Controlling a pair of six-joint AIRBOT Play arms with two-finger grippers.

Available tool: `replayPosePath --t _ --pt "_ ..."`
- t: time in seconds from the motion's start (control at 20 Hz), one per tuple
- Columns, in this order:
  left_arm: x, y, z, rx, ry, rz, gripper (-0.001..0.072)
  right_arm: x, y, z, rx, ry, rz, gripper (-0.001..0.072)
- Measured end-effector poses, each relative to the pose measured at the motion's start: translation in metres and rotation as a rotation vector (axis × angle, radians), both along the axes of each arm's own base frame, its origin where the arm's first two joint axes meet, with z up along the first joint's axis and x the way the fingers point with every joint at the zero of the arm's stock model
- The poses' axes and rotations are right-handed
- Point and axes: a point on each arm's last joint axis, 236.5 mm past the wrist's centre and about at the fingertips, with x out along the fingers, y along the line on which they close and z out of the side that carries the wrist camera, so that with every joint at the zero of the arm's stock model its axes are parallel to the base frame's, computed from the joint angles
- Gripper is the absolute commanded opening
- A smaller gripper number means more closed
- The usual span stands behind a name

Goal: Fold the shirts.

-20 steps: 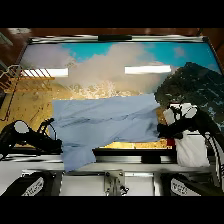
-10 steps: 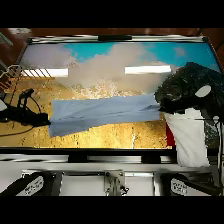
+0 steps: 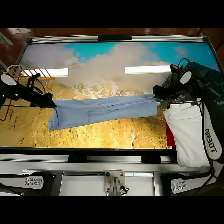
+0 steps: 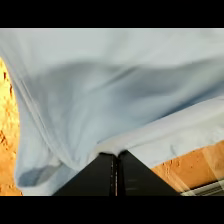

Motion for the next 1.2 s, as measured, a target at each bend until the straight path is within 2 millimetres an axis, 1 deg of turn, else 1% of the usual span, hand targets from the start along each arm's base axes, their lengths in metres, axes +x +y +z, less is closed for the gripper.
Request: replayPosePath --t 0.05,0.1,0.2,0.25,0.3,0.45,0.6,0.7,0.85,0.9,0.95,1.0,1.05,1.1,1.2 --pt "0.001 -0.002 -0.006 -0.008 0.017 -0.002 0.0215 0.0 0.0 -0.007 -0.004 0.018 -0.006 0.0381" --pt "0.002 -0.005 -0.01 -0.022 0.03 -0.003 0.0338 0.0 0.0 -0.013 -0.007 0.03 -0.003 0.0497" --pt "0.003 -0.009 -0.015 -0.039 0.044 -0.016 0.0338 0.0 0.002 -0.016 -0.001 0.036 0.006 0.0502" --pt "0.004 -0.009 -0.016 -0.042 0.042 -0.021 0.0337 0.0 0.003 -0.015 0.0 0.034 0.014 0.0605" --pt "0.005 -0.009 -0.016 -0.044 0.043 -0.022 0.0332 0.001 0.001 -0.013 0.009 0.03 0.007 0.0667" --pt "0.006 -0.009 -0.014 -0.049 0.044 -0.033 0.0333 0.003 -0.013 -0.01 0.05 0.035 -0.046 0.0666" --pt "0.005 -0.011 -0.012 -0.056 0.051 -0.043 0.0332 0.0 -0.013 -0.02 0.132 0.083 -0.095 0.0666" --pt "0.004 -0.011 -0.01 -0.057 0.052 -0.047 0.0332 -0.004 -0.009 -0.031 0.178 0.125 -0.114 0.0666" --pt "0.004 -0.012 -0.008 -0.061 0.051 -0.05 0.0332 -0.012 0.004 -0.041 0.251 0.191 -0.12 0.0665" --pt "0.004 -0.013 -0.007 -0.064 0.048 -0.05 0.0332 -0.016 0.007 -0.044 0.272 0.214 -0.119 0.062" --pt "0.004 -0.013 -0.006 -0.065 0.046 -0.049 0.0332 -0.021 0.011 -0.046 0.281 0.238 -0.105 0.0424" --pt "0.005 -0.013 -0.004 -0.065 0.041 -0.049 0.0332 -0.03 0.014 -0.049 0.294 0.278 -0.092 0.0184" --pt "0.007 -0.013 -0.003 -0.065 0.034 -0.048 0.0332 -0.037 0.015 -0.052 0.291 0.307 -0.073 0.0083" --pt "0.009 -0.013 0.0 -0.063 0.025 -0.048 0.0328 -0.04 0.017 -0.051 0.296 0.316 -0.061 0.0065" --pt "0.016 -0.014 0.008 -0.06 -0.004 -0.051 0.0318 -0.045 0.021 -0.043 0.314 0.313 -0.015 0.0065"
